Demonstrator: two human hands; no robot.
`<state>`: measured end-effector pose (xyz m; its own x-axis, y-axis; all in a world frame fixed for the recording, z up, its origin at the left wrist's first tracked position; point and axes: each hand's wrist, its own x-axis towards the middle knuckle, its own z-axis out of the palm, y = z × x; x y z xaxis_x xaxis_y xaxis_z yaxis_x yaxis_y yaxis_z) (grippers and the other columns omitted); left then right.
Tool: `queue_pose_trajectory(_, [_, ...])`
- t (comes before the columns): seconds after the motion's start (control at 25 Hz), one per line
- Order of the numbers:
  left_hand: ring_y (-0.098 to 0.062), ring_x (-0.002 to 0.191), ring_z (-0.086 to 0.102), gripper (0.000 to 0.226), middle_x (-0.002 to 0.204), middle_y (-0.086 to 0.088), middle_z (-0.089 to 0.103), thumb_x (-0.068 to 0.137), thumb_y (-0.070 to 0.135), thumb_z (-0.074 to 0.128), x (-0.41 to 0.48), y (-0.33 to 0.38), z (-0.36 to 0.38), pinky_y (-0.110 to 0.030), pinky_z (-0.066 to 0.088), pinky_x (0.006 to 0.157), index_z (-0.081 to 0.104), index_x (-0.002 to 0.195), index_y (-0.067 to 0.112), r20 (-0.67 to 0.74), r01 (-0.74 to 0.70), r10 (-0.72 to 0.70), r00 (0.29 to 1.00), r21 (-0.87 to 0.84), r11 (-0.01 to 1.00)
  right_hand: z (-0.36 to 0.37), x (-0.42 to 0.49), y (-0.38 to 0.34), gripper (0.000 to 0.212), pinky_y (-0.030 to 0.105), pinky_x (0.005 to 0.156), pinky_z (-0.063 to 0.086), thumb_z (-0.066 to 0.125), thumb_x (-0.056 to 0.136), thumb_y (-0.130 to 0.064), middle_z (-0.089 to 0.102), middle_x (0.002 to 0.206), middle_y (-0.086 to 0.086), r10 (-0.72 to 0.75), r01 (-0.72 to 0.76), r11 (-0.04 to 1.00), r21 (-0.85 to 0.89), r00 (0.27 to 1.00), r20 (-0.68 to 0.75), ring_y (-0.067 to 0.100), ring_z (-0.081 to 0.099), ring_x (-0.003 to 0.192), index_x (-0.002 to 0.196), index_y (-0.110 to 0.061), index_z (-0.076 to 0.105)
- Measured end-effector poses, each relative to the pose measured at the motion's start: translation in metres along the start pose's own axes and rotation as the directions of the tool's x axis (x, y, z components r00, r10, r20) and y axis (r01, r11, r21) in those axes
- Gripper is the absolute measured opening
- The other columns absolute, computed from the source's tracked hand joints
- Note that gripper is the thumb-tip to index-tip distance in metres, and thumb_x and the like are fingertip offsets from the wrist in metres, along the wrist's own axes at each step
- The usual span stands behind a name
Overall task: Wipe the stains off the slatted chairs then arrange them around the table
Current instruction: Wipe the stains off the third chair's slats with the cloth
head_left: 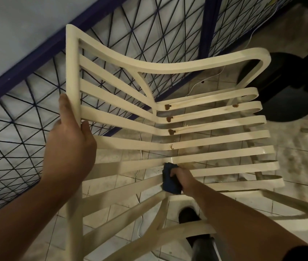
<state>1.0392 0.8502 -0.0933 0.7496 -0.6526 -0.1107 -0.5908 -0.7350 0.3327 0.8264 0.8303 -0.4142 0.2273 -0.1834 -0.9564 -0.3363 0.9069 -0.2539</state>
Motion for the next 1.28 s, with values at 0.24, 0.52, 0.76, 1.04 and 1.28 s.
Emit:
queue_pose_trajectory(0.24, [-0.028,0.079,0.058,0.06,0.096,-0.008,0.05,0.108,0.026,0.044,0.001,-0.001,0.002,-0.043,0.051,0.065,0.014,0.16,0.028,-0.011,-0.009,0.009,1.0,-0.009,1.0,-0.005,-0.008,-0.011,0.053,0.046,0.09,0.058,0.088,0.074,-0.009,0.074,0.116,0.012,-0.121,0.142,0.989,-0.037,0.933,0.339,0.031,0.069,0.11,0.121,-0.012,0.064])
queue_pose_trajectory(0.52, [-0.033,0.077,0.062,0.059,0.097,-0.009,0.051,0.107,0.029,0.044,0.001,0.0,0.003,-0.05,0.056,0.066,0.015,0.158,0.033,-0.032,-0.004,0.006,0.999,0.046,0.999,0.003,0.017,-0.014,0.032,0.04,0.1,0.051,0.079,0.086,-0.007,0.067,0.11,0.0,-0.411,0.424,0.835,-0.351,0.904,0.115,0.025,0.063,0.112,0.107,-0.022,0.061])
queue_pose_trajectory(0.76, [-0.027,0.068,0.06,0.059,0.095,-0.012,0.053,0.107,0.028,0.044,0.001,0.001,0.004,-0.048,0.054,0.066,0.016,0.159,0.031,-0.045,-0.007,0.01,0.999,0.07,0.997,-0.008,0.021,-0.015,0.024,0.031,0.079,0.05,0.067,0.092,-0.019,0.066,0.099,-0.001,-0.525,0.361,0.706,-0.609,0.844,-0.108,0.02,0.063,0.092,0.116,-0.019,0.066])
queue_pose_trajectory(1.04, [-0.027,0.08,0.056,0.061,0.098,-0.008,0.049,0.108,0.029,0.044,0.0,0.002,0.004,-0.042,0.049,0.065,0.013,0.16,0.03,-0.037,0.017,-0.014,0.999,0.075,0.997,-0.063,0.005,-0.007,0.02,0.041,0.092,0.056,0.066,0.095,-0.019,0.064,0.102,0.005,-0.548,0.347,0.804,-0.483,0.746,-0.377,0.024,0.064,0.095,0.113,-0.011,0.063])
queue_pose_trajectory(1.28, [-0.029,0.079,0.06,0.06,0.096,-0.009,0.051,0.108,0.03,0.042,0.001,0.0,0.002,-0.046,0.055,0.065,0.011,0.16,0.031,-0.023,0.001,0.0,1.0,0.063,0.998,-0.023,0.003,-0.014,0.022,0.029,0.091,0.05,0.062,0.098,-0.012,0.055,0.115,0.006,-0.654,0.385,0.664,-0.641,0.713,-0.25,0.017,0.054,0.094,0.119,-0.008,0.063])
